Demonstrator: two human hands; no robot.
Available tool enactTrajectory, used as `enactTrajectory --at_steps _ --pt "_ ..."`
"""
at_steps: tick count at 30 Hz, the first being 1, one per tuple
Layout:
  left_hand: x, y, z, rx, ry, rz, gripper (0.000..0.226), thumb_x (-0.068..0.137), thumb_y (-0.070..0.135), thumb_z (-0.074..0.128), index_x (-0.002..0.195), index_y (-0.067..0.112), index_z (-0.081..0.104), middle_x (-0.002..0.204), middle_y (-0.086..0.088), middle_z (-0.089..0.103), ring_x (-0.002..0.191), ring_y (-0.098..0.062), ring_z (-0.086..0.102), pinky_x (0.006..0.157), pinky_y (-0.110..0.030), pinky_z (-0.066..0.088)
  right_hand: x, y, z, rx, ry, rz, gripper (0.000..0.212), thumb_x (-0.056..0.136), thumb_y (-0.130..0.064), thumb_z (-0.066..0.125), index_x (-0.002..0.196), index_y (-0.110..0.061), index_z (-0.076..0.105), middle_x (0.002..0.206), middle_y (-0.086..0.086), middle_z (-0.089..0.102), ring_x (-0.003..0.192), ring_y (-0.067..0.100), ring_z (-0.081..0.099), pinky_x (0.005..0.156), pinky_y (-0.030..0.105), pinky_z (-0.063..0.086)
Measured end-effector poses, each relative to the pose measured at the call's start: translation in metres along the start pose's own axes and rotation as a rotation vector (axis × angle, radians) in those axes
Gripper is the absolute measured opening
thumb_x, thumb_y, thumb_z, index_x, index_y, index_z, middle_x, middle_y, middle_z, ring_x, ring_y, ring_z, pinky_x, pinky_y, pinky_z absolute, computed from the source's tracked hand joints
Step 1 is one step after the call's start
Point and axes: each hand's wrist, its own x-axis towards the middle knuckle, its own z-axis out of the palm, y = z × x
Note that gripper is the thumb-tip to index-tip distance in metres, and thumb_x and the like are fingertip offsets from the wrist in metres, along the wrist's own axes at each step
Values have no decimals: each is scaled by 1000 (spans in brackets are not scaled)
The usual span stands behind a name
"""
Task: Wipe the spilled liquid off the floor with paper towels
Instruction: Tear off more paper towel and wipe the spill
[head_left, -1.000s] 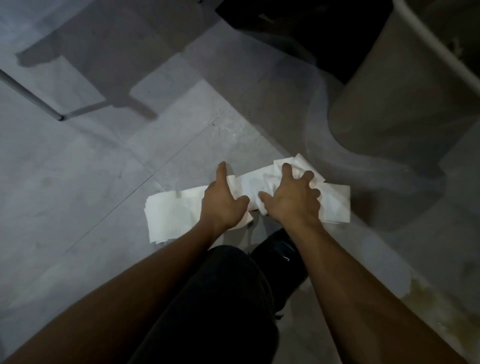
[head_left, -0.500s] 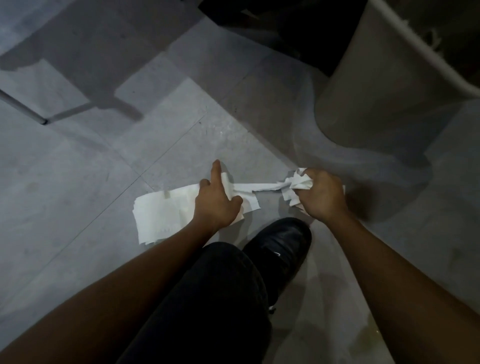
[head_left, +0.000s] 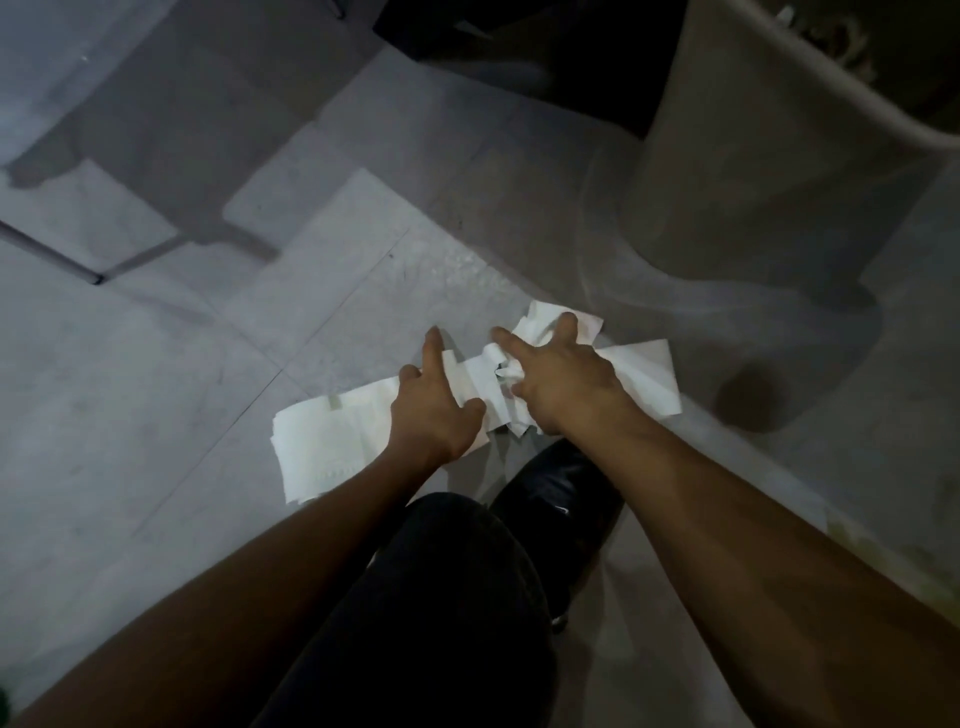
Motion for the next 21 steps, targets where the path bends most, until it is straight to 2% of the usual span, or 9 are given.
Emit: enactTrajectory --at_steps 3,5,8,10,12,15,18,19,21 --pt "1 -1 -1 -4 -13 4 99 91 30 70 163 29 2 142 -20 44 122 -35 53 95 -34 40 -1 2 -3 -14 15 -84 79 88 -16 66 149 -47 27 142 15 20 95 33 54 68 38 45" --pt "1 -1 -1 0 -19 9 99 91 30 70 163 29 2 141 -20 44 120 -35 54 92 -32 40 -1 8 -2 -3 64 -147 64 88 -15 64 141 -42 41 142 13 23 99 37 56 69 38 44" --pt "0 0 -2 12 -23 -8 99 92 31 70 163 31 1 143 -18 42 121 -35 54 99 -37 44 6 20 5 67 124 -186 43 88 -17 66 127 -34 57 142 8 29 100 36 57 71 36 42" --pt "-1 1 -3 20 -25 -12 99 92 31 70 163 31 0 144 -17 42 121 -35 54 102 -39 45 11 29 11 166 180 -192 29 88 -17 68 115 -26 67 139 8 37 107 35 57 80 34 48" --pt "-1 1 -4 23 -31 -9 99 93 31 69 163 31 0 143 -17 42 120 -35 54 101 -39 45 13 34 13 253 255 -140 22 89 -22 69 110 -18 74 136 9 44 117 33 55 92 28 45" --pt "0 1 -3 15 -33 -9 99 92 31 70 163 31 0 143 -17 42 120 -35 54 101 -40 46 11 28 8 335 260 -28 46 84 -47 70 118 -15 71 139 6 42 120 25 52 101 30 43" --pt "0 2 -4 13 -32 -16 98 92 31 70 162 31 1 144 -17 42 123 -35 53 102 -39 45 14 13 3 269 211 26 72 83 -74 56 124 -16 66 142 8 36 124 26 47 103 37 46" --pt "0 1 -4 12 -32 -16 98 92 30 70 162 31 1 144 -17 42 122 -35 54 101 -40 46 17 9 4 208 209 38 71 85 -74 54 126 -16 64 144 9 34 126 28 46 102 40 48" --pt "-1 1 -4 11 -28 -1 97 92 29 69 162 30 2 141 -17 43 118 -36 55 98 -41 48 22 7 6 132 227 41 56 91 -60 60 127 -17 63 144 11 35 122 30 49 98 40 50"
